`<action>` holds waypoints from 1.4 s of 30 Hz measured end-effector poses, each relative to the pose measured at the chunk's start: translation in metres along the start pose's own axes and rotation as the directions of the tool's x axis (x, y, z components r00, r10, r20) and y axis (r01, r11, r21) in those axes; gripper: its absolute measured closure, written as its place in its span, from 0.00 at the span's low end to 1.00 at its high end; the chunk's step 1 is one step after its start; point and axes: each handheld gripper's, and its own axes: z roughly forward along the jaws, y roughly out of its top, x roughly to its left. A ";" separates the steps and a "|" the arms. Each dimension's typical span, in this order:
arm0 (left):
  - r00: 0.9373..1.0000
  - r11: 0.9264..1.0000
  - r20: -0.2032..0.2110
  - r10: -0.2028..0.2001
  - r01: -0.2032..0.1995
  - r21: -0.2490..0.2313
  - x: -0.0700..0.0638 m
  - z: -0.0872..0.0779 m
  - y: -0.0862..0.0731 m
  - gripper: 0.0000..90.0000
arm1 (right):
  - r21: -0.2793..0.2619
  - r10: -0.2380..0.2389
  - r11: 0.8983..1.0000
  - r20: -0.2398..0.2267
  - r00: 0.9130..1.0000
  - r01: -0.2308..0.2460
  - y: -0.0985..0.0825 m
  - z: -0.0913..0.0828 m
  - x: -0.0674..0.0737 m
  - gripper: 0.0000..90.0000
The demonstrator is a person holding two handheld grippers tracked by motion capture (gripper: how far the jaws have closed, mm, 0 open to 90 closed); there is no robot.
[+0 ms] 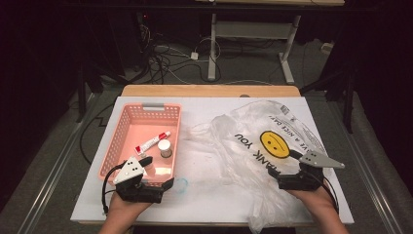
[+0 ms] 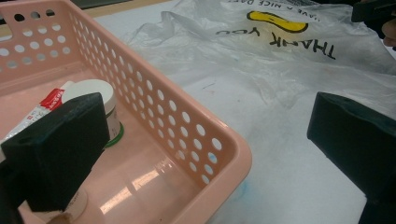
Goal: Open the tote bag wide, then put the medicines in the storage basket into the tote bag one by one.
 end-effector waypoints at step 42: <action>0.999 0.999 -0.012 -0.038 0.038 -0.008 -0.007 -0.009 -0.007 0.00 | 0.176 -0.086 0.976 -0.219 0.972 0.126 0.020 0.066 0.051 0.11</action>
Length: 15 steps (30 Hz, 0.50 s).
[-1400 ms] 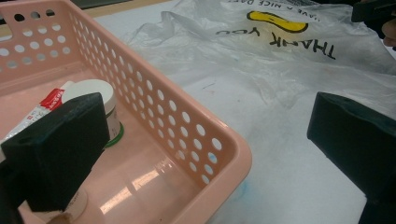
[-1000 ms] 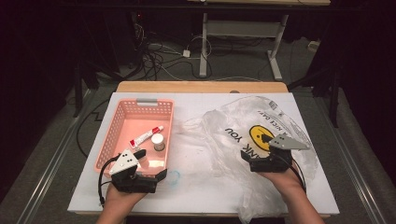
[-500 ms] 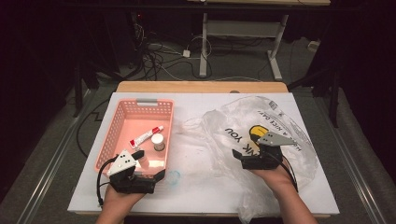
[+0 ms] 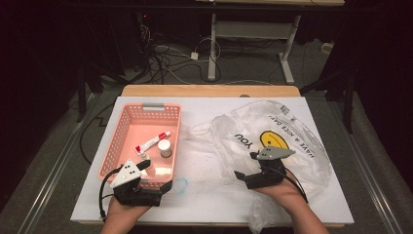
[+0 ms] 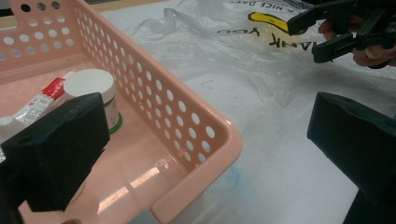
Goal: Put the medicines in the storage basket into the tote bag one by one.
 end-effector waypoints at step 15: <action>1.000 1.000 -0.005 0.010 -0.010 0.011 -0.008 -0.005 -0.006 0.00 | 0.134 -0.111 0.984 -0.038 0.993 0.116 -0.011 0.018 -0.001 0.28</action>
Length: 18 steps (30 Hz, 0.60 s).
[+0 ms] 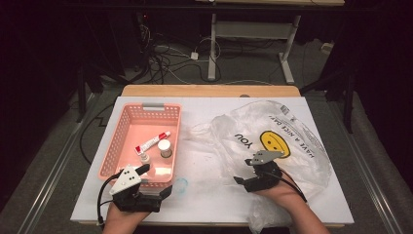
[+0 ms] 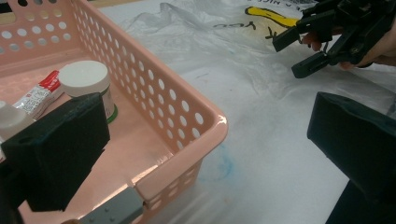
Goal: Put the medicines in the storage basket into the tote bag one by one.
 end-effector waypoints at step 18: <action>1.000 1.000 -0.007 -0.013 0.013 -0.001 -0.001 -0.010 -0.006 0.00 | -0.011 0.046 0.999 0.029 0.999 -0.046 0.003 0.005 -0.012 0.58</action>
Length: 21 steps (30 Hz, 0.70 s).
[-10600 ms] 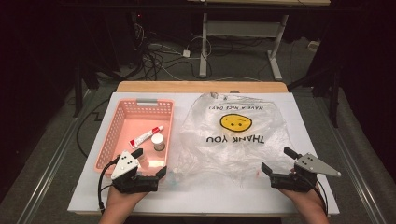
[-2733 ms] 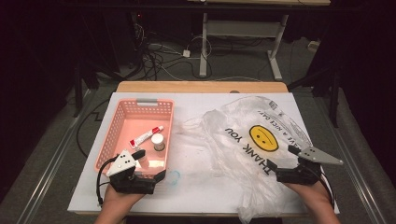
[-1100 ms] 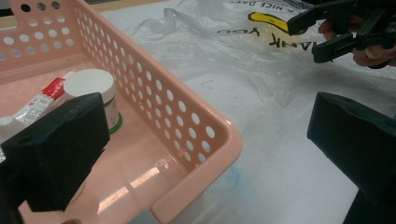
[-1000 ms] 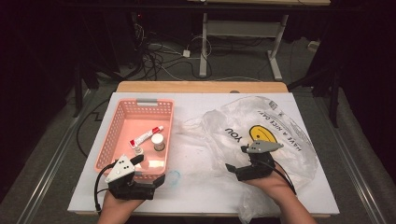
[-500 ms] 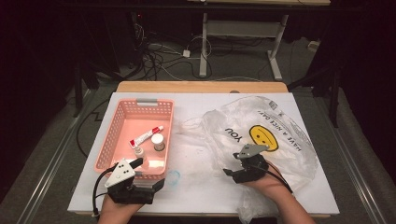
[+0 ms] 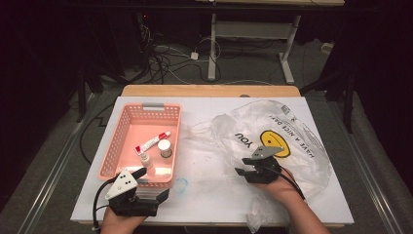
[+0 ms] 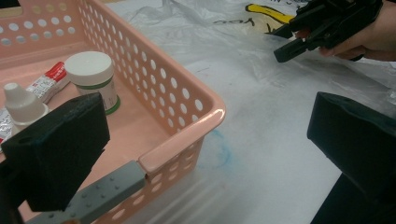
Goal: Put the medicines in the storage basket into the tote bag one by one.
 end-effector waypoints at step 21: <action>1.000 1.000 0.005 -0.009 0.009 0.000 0.002 0.003 0.001 0.00 | -0.016 0.037 0.999 0.028 0.999 -0.036 -0.007 -0.007 -0.011 0.76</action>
